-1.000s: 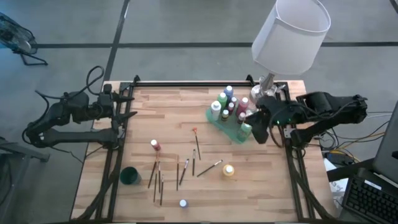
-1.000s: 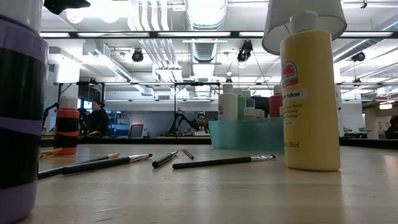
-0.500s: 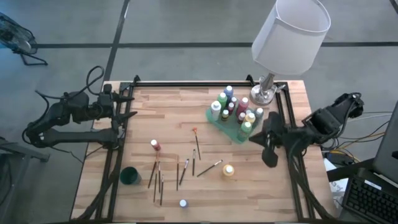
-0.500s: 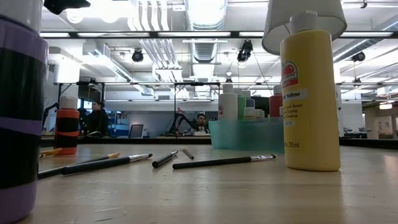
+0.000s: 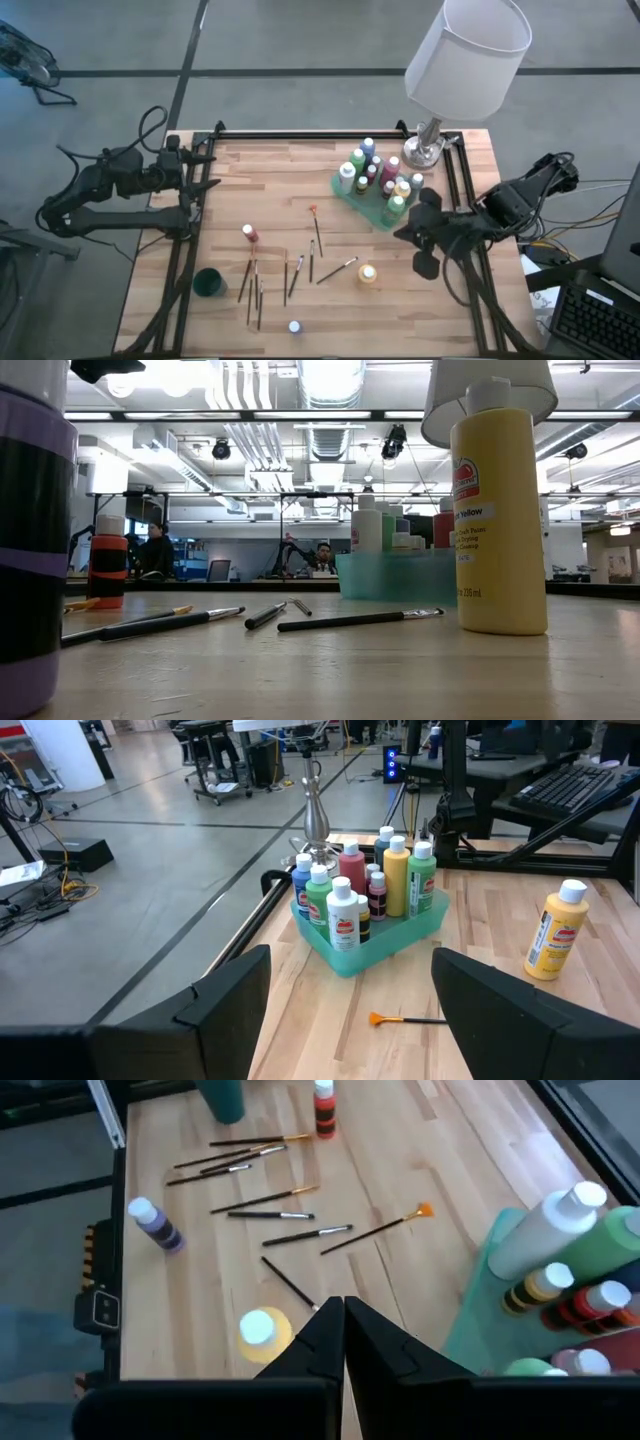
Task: Pick & Place Paint Supplies
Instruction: Move the small orange paint bottle to the center of the table
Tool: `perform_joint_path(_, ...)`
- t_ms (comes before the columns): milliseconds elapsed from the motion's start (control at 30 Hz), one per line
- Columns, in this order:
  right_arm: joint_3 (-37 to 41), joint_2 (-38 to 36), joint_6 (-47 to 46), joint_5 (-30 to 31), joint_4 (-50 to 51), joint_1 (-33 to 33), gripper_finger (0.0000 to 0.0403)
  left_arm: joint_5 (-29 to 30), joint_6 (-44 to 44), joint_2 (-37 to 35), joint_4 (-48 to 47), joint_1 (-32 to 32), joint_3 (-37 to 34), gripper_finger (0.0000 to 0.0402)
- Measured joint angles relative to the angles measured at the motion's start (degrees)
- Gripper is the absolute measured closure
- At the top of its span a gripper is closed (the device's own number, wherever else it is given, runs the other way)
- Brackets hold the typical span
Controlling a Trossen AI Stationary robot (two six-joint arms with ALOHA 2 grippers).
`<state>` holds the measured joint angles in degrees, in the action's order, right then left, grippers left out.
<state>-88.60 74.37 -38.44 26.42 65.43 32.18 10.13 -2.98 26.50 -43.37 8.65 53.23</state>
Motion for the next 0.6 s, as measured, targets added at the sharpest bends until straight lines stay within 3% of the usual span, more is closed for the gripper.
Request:
perform_joint_path(300, -0.1, 5.8, 5.0, -4.4, -1.1, -2.1, 0.0379, 0.0, 0.0, 0.0, 0.0, 0.0, 0.0, 0.0119)
perform_joint_path(600, 0.7, 1.8, -6.1, -1.3, 7.7, -1.1, 0.0377, 0.0, 0.0, 0.0, 0.0, 0.0, 0.0, 0.0119)
